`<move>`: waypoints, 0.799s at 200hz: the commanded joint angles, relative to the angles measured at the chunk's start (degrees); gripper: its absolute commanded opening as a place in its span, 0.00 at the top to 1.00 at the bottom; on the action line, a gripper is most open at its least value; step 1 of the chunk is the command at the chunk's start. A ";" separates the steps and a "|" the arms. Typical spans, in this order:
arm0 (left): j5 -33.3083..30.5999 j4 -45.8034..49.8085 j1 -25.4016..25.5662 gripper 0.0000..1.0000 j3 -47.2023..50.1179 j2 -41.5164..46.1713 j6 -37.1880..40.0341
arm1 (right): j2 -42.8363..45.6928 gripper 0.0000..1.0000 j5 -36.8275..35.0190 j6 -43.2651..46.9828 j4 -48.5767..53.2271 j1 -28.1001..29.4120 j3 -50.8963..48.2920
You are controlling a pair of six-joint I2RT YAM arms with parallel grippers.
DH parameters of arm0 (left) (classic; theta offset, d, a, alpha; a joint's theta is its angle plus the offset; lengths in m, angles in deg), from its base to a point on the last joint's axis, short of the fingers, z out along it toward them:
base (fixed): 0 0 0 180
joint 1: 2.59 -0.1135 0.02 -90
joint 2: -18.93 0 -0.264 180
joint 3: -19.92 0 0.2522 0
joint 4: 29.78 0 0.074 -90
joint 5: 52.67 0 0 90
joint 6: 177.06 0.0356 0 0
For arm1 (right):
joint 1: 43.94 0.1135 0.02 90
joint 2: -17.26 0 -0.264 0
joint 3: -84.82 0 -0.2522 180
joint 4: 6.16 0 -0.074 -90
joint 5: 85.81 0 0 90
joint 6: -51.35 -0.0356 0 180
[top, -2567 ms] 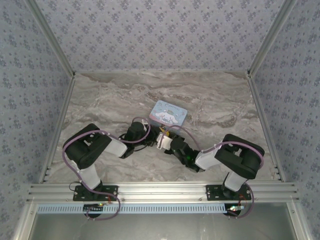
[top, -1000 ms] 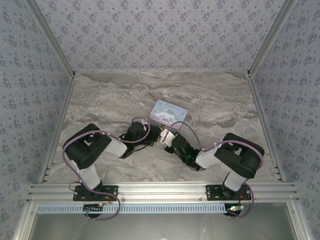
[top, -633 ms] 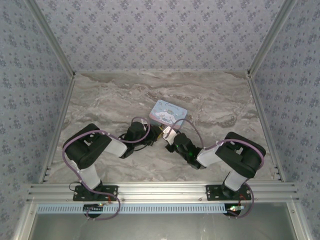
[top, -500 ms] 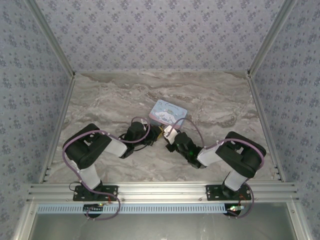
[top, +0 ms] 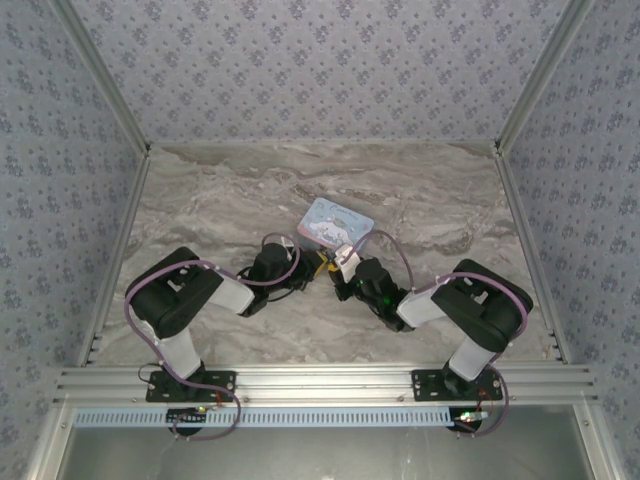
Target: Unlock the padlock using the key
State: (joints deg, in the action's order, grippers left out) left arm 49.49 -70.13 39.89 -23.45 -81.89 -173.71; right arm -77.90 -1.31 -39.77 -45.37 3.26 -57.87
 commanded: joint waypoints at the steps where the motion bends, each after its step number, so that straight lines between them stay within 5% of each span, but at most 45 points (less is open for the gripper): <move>1: 2.38 -1.79 0.65 0.91 -1.15 0.29 -0.05 | -0.96 1.00 1.64 -1.94 -1.60 -0.28 1.04; 113: 1.28 -1.00 0.58 0.71 -2.64 -2.30 -0.45 | -0.17 1.00 0.20 0.92 1.20 0.84 1.49; 160: 1.20 -0.82 0.41 0.76 -3.62 -3.75 -0.33 | -0.01 1.00 0.04 0.81 1.29 1.13 1.31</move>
State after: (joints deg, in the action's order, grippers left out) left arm 50.17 -69.95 39.95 -25.52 -84.51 -174.13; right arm -77.94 -1.16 -39.29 -44.89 3.72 -57.47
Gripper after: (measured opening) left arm 0.268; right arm 0.059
